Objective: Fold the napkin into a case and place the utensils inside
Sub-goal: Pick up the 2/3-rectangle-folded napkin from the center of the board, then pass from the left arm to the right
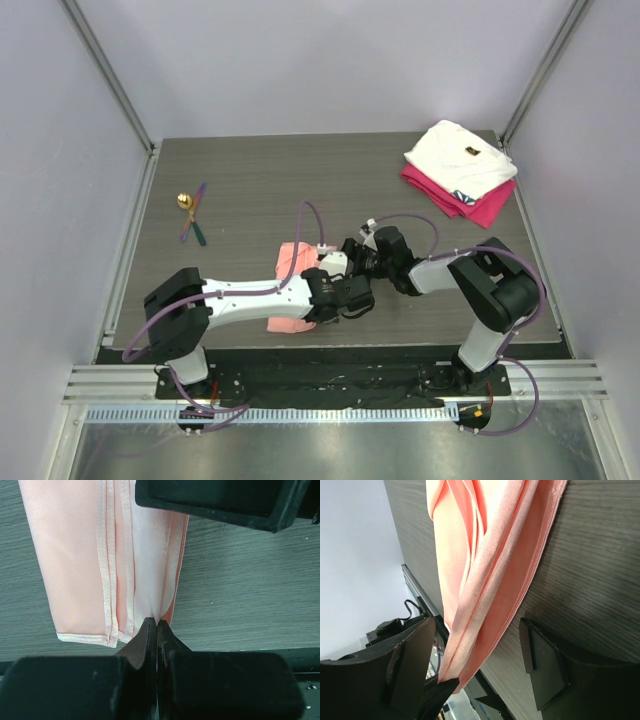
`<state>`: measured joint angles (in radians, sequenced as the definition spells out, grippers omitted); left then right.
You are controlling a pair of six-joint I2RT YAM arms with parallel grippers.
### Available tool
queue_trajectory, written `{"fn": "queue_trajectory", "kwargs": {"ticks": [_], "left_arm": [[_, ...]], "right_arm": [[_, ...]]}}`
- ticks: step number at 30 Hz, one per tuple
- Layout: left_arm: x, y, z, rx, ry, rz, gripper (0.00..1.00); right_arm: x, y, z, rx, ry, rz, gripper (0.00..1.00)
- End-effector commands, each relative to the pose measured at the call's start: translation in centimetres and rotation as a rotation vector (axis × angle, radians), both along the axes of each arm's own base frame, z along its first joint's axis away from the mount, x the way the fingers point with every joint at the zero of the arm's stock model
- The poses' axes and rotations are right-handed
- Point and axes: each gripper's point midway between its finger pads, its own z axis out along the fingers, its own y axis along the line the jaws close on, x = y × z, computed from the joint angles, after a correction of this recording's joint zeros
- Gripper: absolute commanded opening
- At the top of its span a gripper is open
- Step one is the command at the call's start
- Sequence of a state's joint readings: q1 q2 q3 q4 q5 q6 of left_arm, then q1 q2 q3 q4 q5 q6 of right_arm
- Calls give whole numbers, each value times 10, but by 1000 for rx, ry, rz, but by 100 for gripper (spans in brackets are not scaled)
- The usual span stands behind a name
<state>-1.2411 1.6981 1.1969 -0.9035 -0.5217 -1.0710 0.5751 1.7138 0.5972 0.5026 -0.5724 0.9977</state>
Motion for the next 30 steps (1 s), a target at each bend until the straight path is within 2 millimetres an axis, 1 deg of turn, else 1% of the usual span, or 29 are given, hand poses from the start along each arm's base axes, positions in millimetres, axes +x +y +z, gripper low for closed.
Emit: {"fn": "queue_trajectory", "kwargs": {"ticks": [1, 5, 9, 11, 20, 23, 25, 28, 30], "left_arm": [[5, -5, 22, -56, -32, 12, 0], [5, -4, 24, -62, -33, 13, 0], [4, -3, 26, -66, -34, 12, 0], [5, -3, 29, -74, -38, 11, 0], [2, -6, 27, -86, -24, 0, 0], [1, -7, 26, -89, -18, -2, 0], [0, -9, 24, -95, -12, -3, 0], [-2, -13, 21, -112, 3, -13, 0], [-3, -17, 20, -120, 14, -21, 0]], "right_arm": [[6, 4, -1, 4, -25, -11, 75], [12, 7, -1, 8, -26, -14, 71], [13, 7, -3, 6, -29, -16, 67], [14, 7, -3, 6, -31, -20, 66], [25, 1, -8, -1, -43, -42, 61], [29, -3, -10, -6, -47, -48, 53], [31, -5, -11, -19, -53, -54, 51], [32, -7, -14, -33, -58, -47, 45], [32, -6, -14, -29, -59, -43, 38]]}}
